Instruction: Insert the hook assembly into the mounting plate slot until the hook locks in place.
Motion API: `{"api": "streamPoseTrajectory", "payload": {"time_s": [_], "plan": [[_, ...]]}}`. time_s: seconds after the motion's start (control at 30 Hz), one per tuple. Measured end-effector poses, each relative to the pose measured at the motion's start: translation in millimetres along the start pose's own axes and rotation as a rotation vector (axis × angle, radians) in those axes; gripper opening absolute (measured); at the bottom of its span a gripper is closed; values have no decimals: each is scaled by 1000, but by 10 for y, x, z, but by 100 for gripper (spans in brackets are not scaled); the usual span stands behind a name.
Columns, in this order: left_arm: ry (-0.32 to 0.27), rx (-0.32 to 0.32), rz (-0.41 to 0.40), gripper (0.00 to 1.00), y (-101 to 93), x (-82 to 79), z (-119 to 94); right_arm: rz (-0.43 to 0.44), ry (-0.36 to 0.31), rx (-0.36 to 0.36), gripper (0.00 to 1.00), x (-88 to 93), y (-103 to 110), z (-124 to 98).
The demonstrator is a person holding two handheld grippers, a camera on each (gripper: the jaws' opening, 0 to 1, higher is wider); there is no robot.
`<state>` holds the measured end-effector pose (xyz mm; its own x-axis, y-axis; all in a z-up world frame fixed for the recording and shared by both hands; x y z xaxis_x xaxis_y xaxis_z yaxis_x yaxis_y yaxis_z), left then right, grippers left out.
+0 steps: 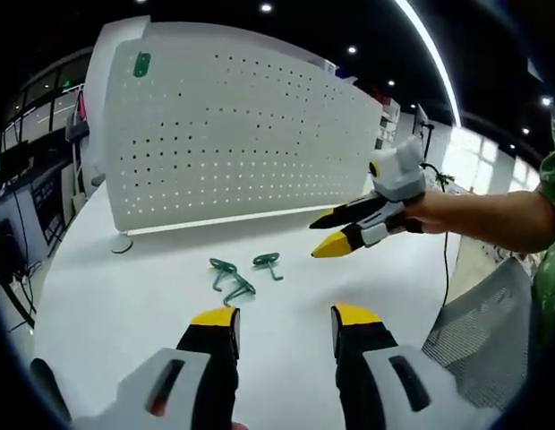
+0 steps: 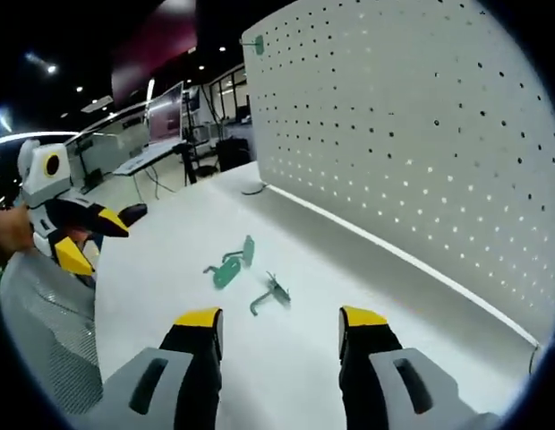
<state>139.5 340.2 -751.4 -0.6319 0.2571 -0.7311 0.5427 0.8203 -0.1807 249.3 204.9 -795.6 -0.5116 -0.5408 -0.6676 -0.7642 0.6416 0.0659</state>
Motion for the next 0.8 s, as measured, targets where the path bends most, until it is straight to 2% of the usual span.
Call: {"api": "streamPoseTrajectory", "payload": {"time_s": [0.13,0.3,0.57,0.7,0.8], "plan": [[6,2,-2,42,1,12,10,-10,8,-5,45,6,-32,104],[13,4,-7,42,8,23,20,-52,13,-11,32,2,-46,237],[23,9,-13,41,13,35,38,-60,27,-30,29,-5,-40,423],[23,11,-20,41,26,35,41,-73,31,-29,20,0,-61,498],[23,13,-26,41,26,37,41,-70,36,-30,20,0,-85,540]]}}
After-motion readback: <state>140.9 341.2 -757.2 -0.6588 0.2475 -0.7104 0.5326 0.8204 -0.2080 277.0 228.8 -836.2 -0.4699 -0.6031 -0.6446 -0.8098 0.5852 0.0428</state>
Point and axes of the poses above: the point that each gripper's makers call its tool centre point, and the gripper's own axes: z roughly forward along the fingers, y roughly to its left, x roughly out of its underside, the point moved 1 cm from there along -z, roughly backward along the fingers, and after that the axes turned 14 degrees about y, right-handed, at the moved point
